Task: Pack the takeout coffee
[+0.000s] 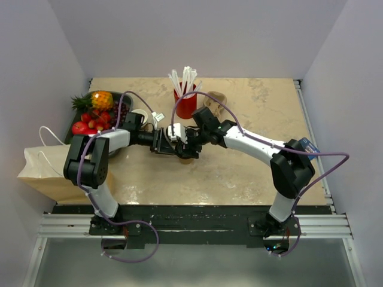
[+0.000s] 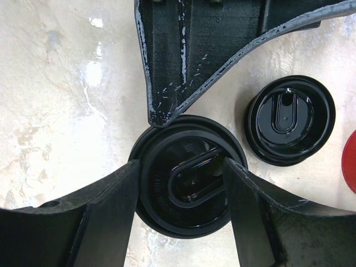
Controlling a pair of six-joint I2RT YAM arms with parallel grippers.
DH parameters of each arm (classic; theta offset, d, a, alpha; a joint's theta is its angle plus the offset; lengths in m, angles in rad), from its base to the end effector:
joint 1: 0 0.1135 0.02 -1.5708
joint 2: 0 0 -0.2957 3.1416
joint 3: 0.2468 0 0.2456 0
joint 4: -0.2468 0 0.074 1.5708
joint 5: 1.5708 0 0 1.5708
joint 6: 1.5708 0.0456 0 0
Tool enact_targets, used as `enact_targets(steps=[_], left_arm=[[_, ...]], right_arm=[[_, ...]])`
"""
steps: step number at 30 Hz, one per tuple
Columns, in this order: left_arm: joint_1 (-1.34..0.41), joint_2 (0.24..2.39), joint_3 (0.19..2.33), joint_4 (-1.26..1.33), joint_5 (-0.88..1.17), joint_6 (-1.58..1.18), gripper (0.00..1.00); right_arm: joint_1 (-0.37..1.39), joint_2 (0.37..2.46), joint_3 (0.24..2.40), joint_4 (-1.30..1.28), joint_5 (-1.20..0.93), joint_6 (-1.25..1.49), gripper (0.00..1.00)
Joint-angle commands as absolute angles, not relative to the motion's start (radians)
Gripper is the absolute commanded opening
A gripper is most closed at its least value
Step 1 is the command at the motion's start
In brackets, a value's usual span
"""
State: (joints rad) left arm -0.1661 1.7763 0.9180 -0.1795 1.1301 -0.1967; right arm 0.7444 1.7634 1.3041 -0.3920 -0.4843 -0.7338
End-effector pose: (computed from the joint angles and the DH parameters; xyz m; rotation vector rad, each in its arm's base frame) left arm 0.3176 -0.0951 0.1815 0.3744 2.3792 -1.5968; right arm 0.2740 0.2812 0.2659 -1.7551 1.5996 0.5887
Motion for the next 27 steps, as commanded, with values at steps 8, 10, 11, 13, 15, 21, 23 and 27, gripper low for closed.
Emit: enact_targets(steps=[8,10,11,13,15,21,23,27], left_arm=[[-0.228,1.916,0.946,-0.339,0.624,-0.086,0.46],[-0.251,1.928,0.969,-0.365,0.543,-0.092,0.47],[-0.256,1.933,0.974,-0.385,0.523,-0.103,0.47],[-0.261,1.953,0.985,-0.406,0.486,-0.117,0.47],[-0.262,1.973,0.992,-0.417,0.448,-0.132,0.47],[-0.270,2.020,1.015,-0.457,0.401,-0.155,0.46],[-0.290,2.036,1.031,-0.479,0.361,-0.186,0.42],[-0.314,2.071,1.057,-0.495,0.304,-0.212,0.34]], right_arm=[[0.675,1.832,1.247,-0.537,-0.497,-0.703,0.68],[0.675,1.830,1.244,-0.534,-0.497,-0.701,0.68],[0.675,1.830,1.243,-0.528,-0.499,-0.700,0.68],[0.675,1.829,1.235,-0.523,-0.496,-0.699,0.68],[0.675,1.825,1.227,-0.520,-0.495,-0.701,0.68],[0.676,1.816,1.201,-0.506,-0.488,-0.701,0.69],[0.676,1.819,1.201,-0.503,-0.486,-0.693,0.69],[0.675,1.824,1.200,-0.494,-0.480,-0.683,0.69]])
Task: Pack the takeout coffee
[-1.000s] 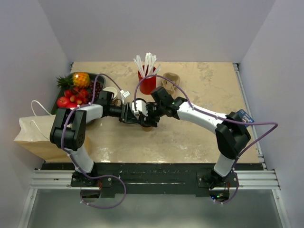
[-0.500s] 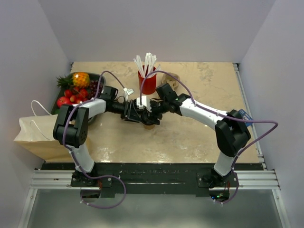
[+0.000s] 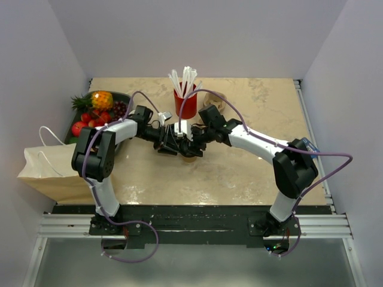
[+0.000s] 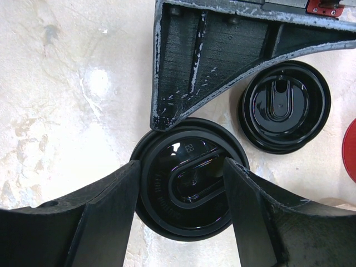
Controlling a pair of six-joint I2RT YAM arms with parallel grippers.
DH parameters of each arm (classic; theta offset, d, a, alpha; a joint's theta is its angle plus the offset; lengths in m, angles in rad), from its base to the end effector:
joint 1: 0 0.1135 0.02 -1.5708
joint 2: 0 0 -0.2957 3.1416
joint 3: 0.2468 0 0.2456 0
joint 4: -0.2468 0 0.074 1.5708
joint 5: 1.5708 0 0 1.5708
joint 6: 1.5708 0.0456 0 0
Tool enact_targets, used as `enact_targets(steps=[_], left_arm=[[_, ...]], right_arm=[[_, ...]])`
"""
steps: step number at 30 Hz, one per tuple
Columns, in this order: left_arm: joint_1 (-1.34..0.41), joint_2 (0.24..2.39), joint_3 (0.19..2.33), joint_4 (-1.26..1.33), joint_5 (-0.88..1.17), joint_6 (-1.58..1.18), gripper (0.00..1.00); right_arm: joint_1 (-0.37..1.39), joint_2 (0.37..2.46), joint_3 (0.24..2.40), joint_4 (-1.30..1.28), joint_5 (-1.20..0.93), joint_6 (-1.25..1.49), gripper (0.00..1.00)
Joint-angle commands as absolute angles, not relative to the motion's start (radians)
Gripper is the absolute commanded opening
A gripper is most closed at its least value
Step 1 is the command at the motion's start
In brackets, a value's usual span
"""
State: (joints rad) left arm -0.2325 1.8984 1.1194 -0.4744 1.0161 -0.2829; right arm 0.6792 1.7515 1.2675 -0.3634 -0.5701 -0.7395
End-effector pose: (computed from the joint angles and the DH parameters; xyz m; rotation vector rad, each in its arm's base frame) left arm 0.3388 -0.1201 0.1757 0.1720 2.6965 -1.5588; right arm 0.2851 0.2618 0.2624 -1.7121 1.5983 0.6553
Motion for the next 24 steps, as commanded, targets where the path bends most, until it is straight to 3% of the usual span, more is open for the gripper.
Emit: enact_targets(steps=[1,10,24], left_arm=[[-0.318,2.075,1.057,-0.497,0.302,-0.216,0.32],[-0.337,2.103,1.031,-0.505,0.291,-0.305,0.25],[-0.347,2.073,1.026,-0.488,0.328,-0.275,0.26]], right_arm=[[0.676,1.825,1.200,-0.494,-0.477,-0.680,0.69],[0.676,1.839,1.210,-0.499,-0.479,-0.684,0.69],[0.675,1.824,1.204,-0.508,-0.468,-0.681,0.69]])
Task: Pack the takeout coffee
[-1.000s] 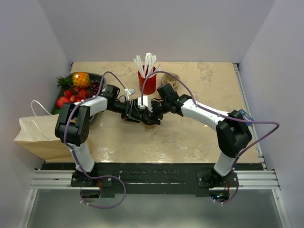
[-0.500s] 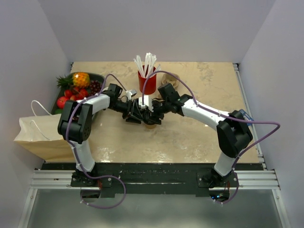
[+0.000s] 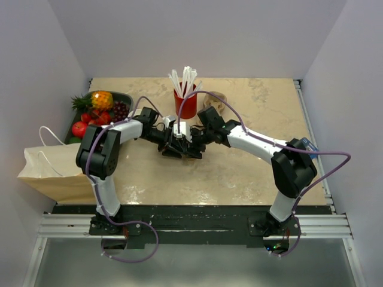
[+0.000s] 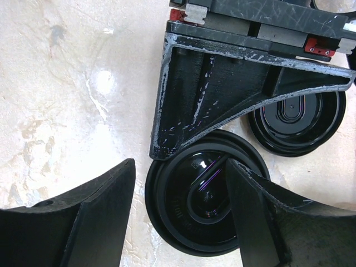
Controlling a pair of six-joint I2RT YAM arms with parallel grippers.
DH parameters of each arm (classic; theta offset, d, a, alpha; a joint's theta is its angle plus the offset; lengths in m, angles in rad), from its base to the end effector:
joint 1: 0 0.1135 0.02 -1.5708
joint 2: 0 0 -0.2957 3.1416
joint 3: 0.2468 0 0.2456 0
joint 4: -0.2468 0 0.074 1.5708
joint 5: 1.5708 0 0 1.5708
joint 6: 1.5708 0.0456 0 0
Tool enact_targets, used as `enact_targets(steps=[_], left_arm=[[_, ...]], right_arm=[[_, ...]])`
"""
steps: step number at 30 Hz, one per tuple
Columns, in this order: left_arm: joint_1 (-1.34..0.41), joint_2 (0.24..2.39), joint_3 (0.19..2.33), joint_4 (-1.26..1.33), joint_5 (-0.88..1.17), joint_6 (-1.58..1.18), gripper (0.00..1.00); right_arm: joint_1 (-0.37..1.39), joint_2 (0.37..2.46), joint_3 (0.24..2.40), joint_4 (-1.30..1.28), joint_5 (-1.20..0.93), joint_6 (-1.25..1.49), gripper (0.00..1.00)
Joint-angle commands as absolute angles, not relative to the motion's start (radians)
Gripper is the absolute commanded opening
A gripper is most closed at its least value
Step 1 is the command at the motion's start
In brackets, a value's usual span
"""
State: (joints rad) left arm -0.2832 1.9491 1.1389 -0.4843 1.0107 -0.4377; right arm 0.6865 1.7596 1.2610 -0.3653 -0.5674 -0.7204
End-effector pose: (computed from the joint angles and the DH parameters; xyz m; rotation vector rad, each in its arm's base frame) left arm 0.3384 -0.1387 0.1626 0.0012 -2.6369 1.4901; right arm 0.2833 0.2639 0.2572 -1.7115 1.6273 0.6698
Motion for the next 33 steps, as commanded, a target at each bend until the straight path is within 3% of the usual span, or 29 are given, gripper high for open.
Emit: enact_targets(steps=[1,6,9,18,33], left_arm=[[-0.347,2.060,1.032,-0.462,0.363,-0.241,0.26],[-0.348,1.984,1.063,-0.414,0.547,-0.160,0.44],[-0.347,1.957,1.100,-0.429,0.664,-0.100,0.47],[-0.347,1.881,1.088,-0.416,0.765,-0.005,0.49],[-0.347,1.786,1.071,-0.330,0.972,0.023,0.49]], right_arm=[[0.675,1.824,1.210,-0.511,-0.469,-0.680,0.69],[0.643,1.804,1.265,-0.514,-0.505,-0.638,0.74],[0.614,1.775,1.307,-0.525,-0.547,-0.624,0.77],[0.546,1.743,1.356,-0.583,-0.693,-0.623,0.82],[0.431,1.675,1.465,-0.612,-0.922,-0.470,0.80]])
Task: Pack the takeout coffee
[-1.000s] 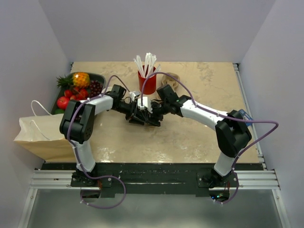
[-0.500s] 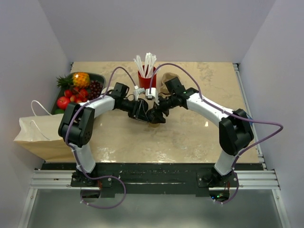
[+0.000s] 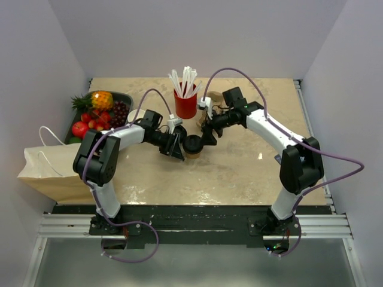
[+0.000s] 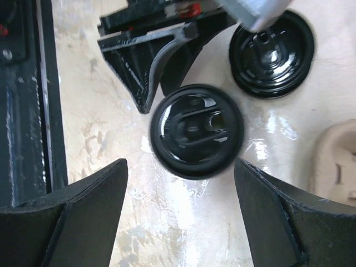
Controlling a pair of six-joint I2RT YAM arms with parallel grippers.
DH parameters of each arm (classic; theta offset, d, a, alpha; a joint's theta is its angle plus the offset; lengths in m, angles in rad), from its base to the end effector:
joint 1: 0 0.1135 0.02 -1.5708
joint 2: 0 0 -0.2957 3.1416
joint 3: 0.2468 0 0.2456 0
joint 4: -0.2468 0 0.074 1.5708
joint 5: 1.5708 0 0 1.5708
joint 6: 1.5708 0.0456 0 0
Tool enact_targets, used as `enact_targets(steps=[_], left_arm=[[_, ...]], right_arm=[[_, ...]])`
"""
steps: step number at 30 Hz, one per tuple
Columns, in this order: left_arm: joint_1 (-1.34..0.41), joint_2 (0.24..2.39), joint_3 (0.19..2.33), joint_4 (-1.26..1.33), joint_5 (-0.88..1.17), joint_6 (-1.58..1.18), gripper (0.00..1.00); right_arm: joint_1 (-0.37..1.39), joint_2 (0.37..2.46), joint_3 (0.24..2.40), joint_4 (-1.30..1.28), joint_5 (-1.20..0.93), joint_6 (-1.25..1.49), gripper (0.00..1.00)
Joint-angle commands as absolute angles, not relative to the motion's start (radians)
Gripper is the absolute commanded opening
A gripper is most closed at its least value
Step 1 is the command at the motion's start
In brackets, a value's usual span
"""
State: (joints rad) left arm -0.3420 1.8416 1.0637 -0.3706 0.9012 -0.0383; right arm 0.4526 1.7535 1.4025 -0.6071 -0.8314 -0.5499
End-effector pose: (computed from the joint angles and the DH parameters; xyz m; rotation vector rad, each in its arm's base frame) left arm 0.3204 -0.1520 0.1807 0.6585 2.5241 -1.3378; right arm 0.3254 0.1957 0.2931 -1.4001 1.8805 0.9880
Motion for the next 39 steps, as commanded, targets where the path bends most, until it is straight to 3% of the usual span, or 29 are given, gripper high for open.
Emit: enact_targets(steps=[1,8,16,22,29,35,39], left_arm=[[-0.347,1.784,1.068,-0.331,0.976,0.028,0.49],[-0.327,1.732,1.071,-0.403,1.016,0.073,0.49],[-0.230,1.560,1.165,-0.508,0.858,0.210,0.51],[-0.199,1.539,1.365,-0.570,0.649,0.294,0.56],[-0.123,1.497,1.545,-0.626,0.606,0.298,0.58],[-0.123,1.405,1.568,-0.520,0.534,0.282,0.72],[-0.123,1.405,1.597,-0.554,0.572,0.325,0.73]], right_arm=[[0.431,1.674,1.466,-0.600,-0.922,-0.460,0.80],[0.396,1.652,1.468,-0.523,-0.840,-0.310,0.79],[0.379,1.513,1.466,-0.382,-0.236,-0.094,0.95],[0.379,1.503,1.485,-0.350,0.208,0.018,0.99],[0.379,1.505,1.568,-0.402,0.270,-0.057,0.99],[0.379,1.519,1.612,-0.486,0.296,-0.124,0.99],[0.379,1.523,1.569,-0.555,0.155,-0.228,0.99]])
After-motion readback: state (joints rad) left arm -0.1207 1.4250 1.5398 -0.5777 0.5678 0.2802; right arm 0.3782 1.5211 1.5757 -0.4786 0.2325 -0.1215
